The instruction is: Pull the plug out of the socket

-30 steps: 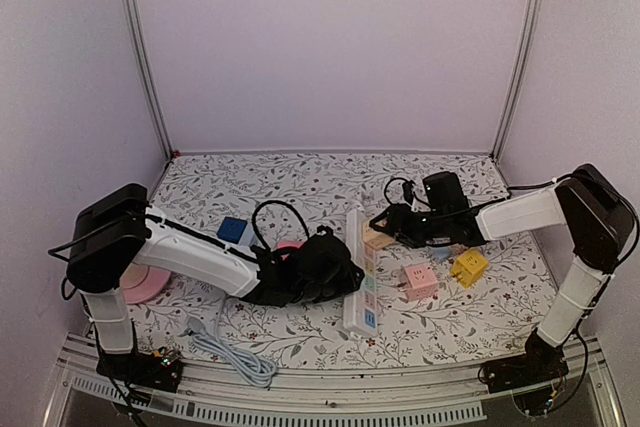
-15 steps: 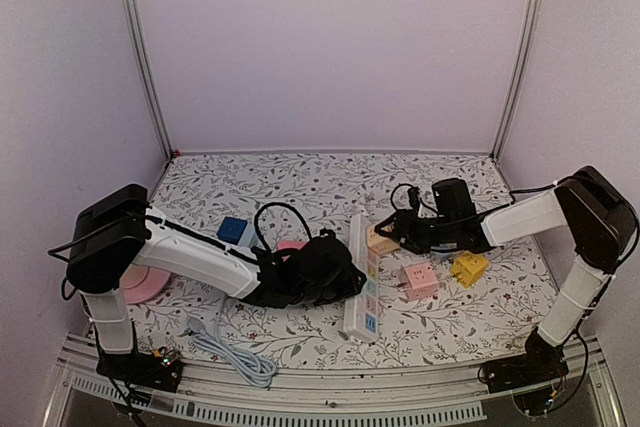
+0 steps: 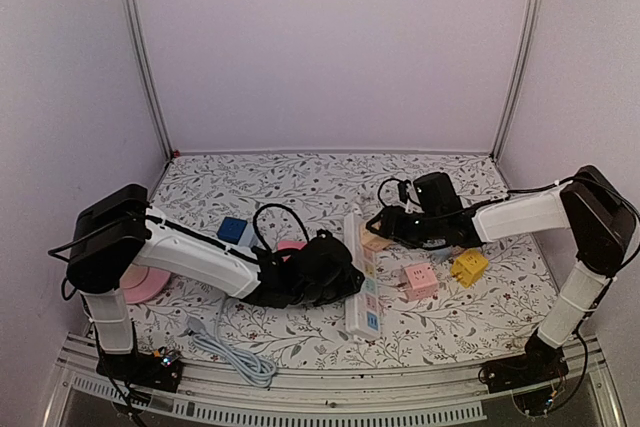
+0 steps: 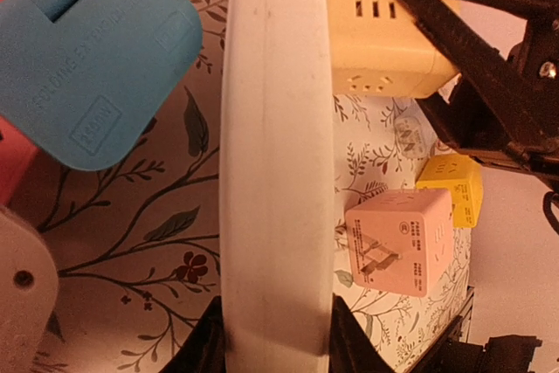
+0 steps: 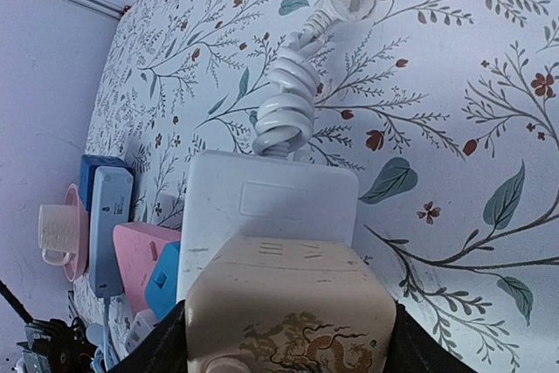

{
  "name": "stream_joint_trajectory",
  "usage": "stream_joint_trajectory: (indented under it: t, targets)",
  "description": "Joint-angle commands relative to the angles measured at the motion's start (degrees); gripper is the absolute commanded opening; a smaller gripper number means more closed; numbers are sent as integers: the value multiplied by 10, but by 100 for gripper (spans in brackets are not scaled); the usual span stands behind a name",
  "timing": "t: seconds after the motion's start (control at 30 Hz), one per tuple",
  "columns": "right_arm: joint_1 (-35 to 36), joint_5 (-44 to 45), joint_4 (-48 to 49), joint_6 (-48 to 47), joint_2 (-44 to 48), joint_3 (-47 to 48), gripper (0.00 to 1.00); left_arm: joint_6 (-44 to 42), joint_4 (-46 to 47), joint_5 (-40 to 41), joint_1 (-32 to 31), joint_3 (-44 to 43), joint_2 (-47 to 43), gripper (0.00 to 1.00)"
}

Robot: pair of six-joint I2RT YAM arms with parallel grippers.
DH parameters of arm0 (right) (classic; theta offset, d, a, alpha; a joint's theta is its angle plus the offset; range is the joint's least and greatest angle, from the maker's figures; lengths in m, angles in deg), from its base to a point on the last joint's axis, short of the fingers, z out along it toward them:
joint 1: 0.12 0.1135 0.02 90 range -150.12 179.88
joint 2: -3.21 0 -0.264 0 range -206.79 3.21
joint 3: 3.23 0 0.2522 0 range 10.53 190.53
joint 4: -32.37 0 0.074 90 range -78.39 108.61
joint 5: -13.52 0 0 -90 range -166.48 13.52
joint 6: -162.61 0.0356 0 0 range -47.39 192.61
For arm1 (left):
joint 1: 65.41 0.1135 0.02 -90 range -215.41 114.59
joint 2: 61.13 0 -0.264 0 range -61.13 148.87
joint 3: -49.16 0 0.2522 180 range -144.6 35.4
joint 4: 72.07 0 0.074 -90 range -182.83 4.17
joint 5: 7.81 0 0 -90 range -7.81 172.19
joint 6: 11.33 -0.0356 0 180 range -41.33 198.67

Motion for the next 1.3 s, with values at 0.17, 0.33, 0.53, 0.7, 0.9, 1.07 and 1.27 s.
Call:
stream_joint_trajectory:
  t: [0.17,0.33,0.53,0.7,0.9,1.07,1.27]
  targets:
    - [-16,-100,40,-58,57,-20,11,9,-85,48,17,27,31,0]
    - [-64,-169,103,-30,49,-73,11,12,-82,50,17,32,31,0]
    - [-74,-218,175,8,15,-102,11,12,-79,49,17,30,31,0]
    - [-79,-225,189,13,10,-107,11,11,-77,49,17,33,31,0]
    - [-79,-210,178,8,24,-110,11,10,-75,48,17,33,31,0]
    - [-25,-131,88,-25,46,-65,11,4,-74,44,17,21,35,0]
    - [60,-4,-37,-86,57,24,11,5,-77,43,16,17,38,0]
